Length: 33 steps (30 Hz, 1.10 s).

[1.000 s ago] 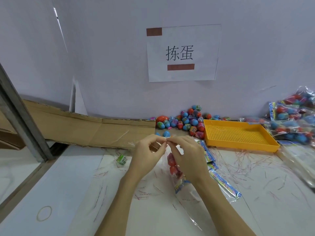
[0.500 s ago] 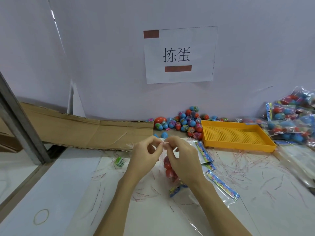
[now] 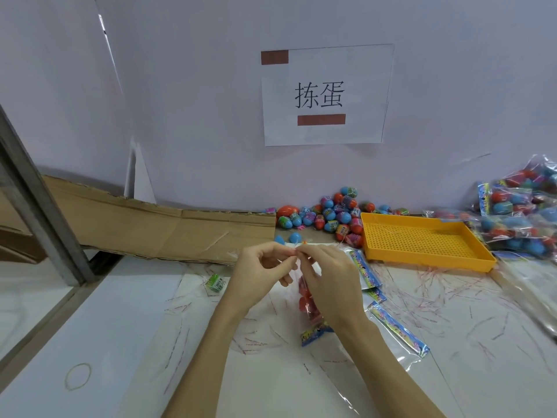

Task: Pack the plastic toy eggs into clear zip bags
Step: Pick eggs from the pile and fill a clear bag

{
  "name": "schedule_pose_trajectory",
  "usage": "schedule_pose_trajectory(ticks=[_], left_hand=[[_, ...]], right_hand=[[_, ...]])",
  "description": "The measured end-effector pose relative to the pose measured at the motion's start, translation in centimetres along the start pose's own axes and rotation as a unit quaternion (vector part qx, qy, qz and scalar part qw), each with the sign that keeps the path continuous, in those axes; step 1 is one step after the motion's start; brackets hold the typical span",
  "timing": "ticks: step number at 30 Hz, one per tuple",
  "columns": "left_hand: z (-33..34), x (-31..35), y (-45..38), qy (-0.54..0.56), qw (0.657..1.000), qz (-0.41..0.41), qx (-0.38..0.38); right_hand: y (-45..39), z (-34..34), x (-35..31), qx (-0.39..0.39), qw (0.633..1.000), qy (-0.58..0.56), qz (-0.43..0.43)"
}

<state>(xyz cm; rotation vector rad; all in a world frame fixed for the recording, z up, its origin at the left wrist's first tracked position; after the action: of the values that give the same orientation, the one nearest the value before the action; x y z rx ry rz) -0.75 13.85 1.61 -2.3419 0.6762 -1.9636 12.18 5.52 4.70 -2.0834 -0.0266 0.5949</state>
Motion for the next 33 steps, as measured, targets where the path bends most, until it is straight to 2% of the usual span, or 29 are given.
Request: schedule_pose_trajectory(ticks=[5, 13, 18, 28, 33], left_hand=[[0.5, 0.0, 0.1, -0.041, 0.999, 0.01, 0.016], [0.6, 0.3, 0.1, -0.079, 0.997, 0.019, 0.017], [0.5, 0.3, 0.1, -0.093, 0.995, 0.03, 0.012], [0.4, 0.4, 0.5, -0.15, 0.987, 0.051, 0.023], [-1.2, 0.0, 0.0, -0.141, 0.988, 0.028, 0.059]], right_hand=[[0.1, 0.3, 0.3, -0.012, 1.0, 0.007, 0.018], [0.6, 1.6, 1.8, -0.057, 0.989, -0.059, 0.126], [0.4, 1.8, 1.8, -0.098, 0.988, -0.072, 0.095], [0.0, 1.3, 1.8, -0.102, 0.991, -0.034, 0.076], [-0.9, -0.8, 4.1, -0.027, 0.986, -0.058, 0.153]])
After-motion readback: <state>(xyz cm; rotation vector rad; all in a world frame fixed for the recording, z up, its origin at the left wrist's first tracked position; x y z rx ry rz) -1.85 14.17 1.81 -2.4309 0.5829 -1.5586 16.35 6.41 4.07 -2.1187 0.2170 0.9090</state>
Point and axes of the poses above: each hand's wrist, its own y-axis away from the middle knuckle, its own z-axis out of the palm, x = y × z, the point moved 7 cm from there along -y, towards the middle knuckle, and after that the axes turned 5 degrees about x, right-handed, at the moved point
